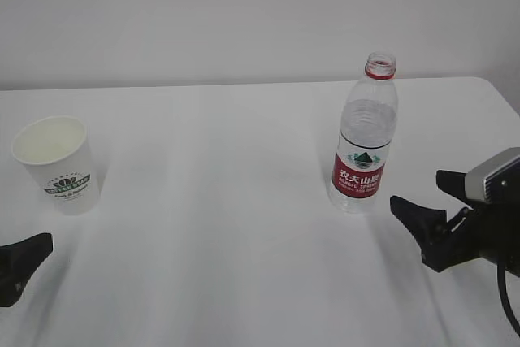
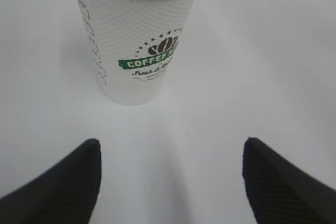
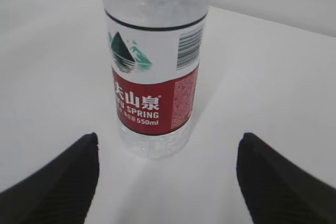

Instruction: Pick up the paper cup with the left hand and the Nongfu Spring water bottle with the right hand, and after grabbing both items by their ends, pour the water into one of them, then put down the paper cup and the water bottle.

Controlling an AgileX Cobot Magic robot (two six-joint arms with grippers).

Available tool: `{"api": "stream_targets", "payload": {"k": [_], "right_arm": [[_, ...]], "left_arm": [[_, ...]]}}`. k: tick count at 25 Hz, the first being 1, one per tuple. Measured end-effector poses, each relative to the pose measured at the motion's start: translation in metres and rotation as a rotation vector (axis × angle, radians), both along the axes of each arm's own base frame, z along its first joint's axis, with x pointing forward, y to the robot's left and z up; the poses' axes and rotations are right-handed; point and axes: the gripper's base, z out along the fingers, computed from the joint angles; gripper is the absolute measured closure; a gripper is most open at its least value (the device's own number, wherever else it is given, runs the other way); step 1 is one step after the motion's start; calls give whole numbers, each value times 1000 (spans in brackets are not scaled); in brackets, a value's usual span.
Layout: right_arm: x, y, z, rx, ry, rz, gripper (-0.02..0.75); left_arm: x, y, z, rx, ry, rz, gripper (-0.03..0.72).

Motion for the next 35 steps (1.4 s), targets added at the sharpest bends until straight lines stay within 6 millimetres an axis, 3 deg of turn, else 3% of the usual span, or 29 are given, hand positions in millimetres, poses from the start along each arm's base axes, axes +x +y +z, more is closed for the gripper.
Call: {"api": "stream_targets", "payload": {"k": [17, 35], "right_arm": [[50, 9, -14, 68, -6, 51, 113], [72, 16, -13, 68, -52, 132, 113]], "left_arm": [[0, 0, 0, 0, 0, 0, 80], [0, 0, 0, 0, 0, 2, 85]]}}
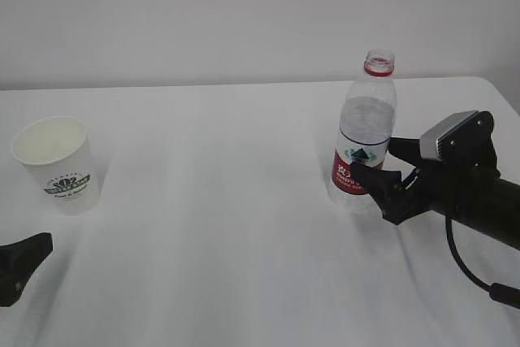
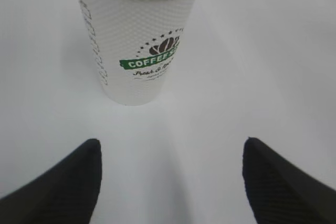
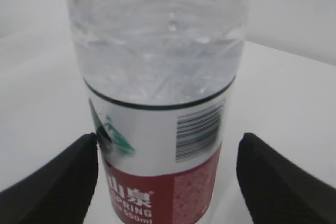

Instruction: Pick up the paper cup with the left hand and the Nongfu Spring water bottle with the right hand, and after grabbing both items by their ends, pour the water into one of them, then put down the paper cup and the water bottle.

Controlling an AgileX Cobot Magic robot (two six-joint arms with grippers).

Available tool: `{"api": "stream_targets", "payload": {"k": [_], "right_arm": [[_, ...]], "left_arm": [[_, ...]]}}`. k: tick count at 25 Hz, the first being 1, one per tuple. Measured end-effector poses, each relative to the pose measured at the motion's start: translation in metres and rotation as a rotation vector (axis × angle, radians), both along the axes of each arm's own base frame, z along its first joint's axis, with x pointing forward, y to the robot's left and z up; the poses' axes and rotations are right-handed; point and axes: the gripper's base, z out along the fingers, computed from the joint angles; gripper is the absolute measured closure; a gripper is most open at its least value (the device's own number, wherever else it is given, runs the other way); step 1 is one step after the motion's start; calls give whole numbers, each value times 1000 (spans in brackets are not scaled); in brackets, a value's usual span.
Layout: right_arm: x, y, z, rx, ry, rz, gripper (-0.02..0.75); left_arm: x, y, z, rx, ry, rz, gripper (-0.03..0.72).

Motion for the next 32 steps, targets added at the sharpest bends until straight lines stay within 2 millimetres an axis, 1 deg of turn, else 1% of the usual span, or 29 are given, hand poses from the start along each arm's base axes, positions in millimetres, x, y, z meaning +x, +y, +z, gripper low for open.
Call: {"api": "stream_targets", "payload": {"k": [4, 11, 15, 21, 24, 27, 29, 32], "right_arm": [[1, 0, -1, 1, 0, 2, 113], [10, 3, -16, 0, 24, 32, 113], [16, 9, -16, 4, 12, 47, 113], [23, 22, -14, 10, -14, 81, 113], [24, 28, -17, 12, -8, 96, 113], [25, 30, -23, 11, 5, 100, 114], [24, 29, -25, 11, 12, 98, 135], [25, 29, -26, 13, 11, 96, 190]], "left_arm": [[0, 0, 0, 0, 0, 0, 87], [0, 0, 0, 0, 0, 0, 91], [0, 0, 0, 0, 0, 0, 93], [0, 0, 0, 0, 0, 0, 95], [0, 0, 0, 0, 0, 0, 95], [0, 0, 0, 0, 0, 0, 95], [0, 0, 0, 0, 0, 2, 95], [0, 0, 0, 0, 0, 2, 95]]}}
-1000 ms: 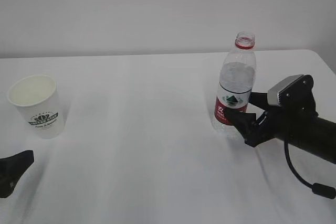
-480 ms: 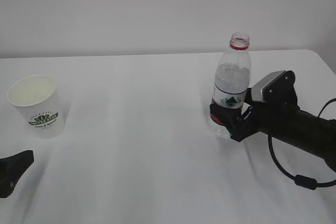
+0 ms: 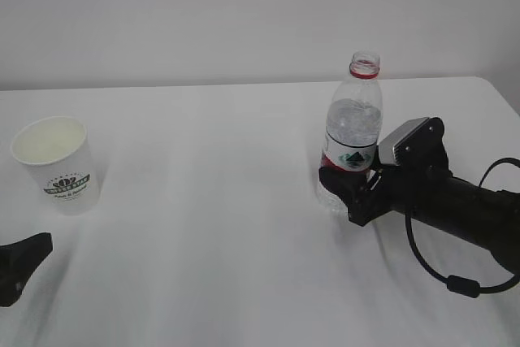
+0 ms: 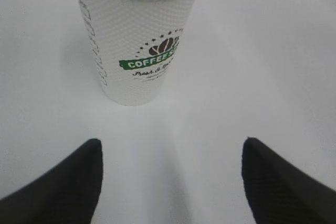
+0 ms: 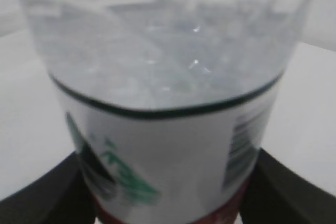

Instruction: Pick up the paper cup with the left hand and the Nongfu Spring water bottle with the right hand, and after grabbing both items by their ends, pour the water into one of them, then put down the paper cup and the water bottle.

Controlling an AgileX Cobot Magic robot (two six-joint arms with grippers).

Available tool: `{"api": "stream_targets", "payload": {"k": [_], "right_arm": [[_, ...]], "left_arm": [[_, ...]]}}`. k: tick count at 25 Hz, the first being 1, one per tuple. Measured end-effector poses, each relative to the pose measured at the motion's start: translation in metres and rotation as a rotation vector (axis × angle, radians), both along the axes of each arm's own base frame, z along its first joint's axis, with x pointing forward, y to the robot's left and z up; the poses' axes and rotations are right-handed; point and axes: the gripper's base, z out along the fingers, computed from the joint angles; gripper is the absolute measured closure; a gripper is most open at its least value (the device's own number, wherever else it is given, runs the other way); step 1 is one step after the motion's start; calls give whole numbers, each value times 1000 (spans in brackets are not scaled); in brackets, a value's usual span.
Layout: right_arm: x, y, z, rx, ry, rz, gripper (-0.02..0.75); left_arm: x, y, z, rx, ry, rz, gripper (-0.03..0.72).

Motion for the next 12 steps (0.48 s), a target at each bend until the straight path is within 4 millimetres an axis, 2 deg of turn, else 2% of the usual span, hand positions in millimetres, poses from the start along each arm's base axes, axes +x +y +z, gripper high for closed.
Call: {"api": "stream_targets", "payload": {"k": [4, 12], "right_arm": [[0, 0, 0, 3, -2, -1, 240], [0, 0, 2, -4, -5, 6, 247]], "left_arm": [[0, 0, 0, 0, 0, 0, 96], [0, 0, 0, 0, 0, -2, 97]]}}
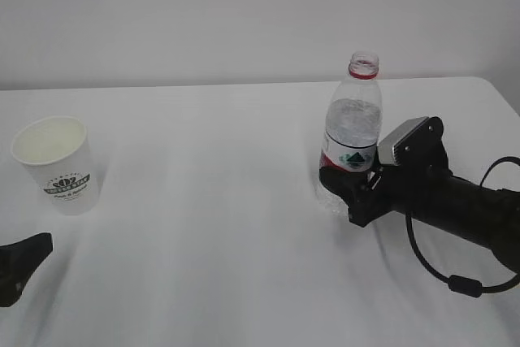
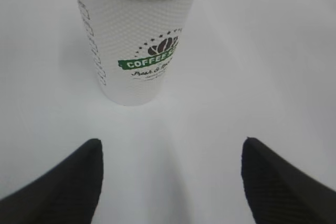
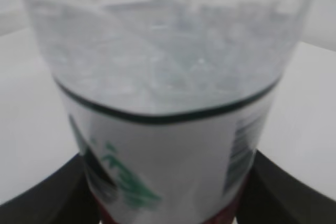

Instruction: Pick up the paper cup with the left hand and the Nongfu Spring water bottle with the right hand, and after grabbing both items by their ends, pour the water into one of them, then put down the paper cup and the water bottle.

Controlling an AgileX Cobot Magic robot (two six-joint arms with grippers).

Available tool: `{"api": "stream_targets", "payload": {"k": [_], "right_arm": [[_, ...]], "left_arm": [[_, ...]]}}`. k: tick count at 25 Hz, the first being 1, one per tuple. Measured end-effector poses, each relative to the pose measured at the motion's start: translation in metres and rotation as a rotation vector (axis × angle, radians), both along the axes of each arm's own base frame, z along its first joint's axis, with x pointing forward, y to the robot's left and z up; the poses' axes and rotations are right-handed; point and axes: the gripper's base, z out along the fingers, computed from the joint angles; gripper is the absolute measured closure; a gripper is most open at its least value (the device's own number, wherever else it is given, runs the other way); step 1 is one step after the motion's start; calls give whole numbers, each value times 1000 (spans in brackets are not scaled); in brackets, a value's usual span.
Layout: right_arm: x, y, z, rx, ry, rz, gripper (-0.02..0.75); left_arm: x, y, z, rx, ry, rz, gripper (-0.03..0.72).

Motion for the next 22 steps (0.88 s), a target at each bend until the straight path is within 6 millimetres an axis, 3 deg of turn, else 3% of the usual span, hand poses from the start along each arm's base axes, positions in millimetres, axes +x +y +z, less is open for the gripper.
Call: {"api": "stream_targets", "payload": {"k": [11, 22], "right_arm": [[1, 0, 49, -32, -109, 12, 248], [0, 0, 52, -48, -111, 17, 248]], "left_arm": [[4, 0, 1, 41, -25, -23, 106], [20, 4, 7, 55, -82, 37, 87]]}}
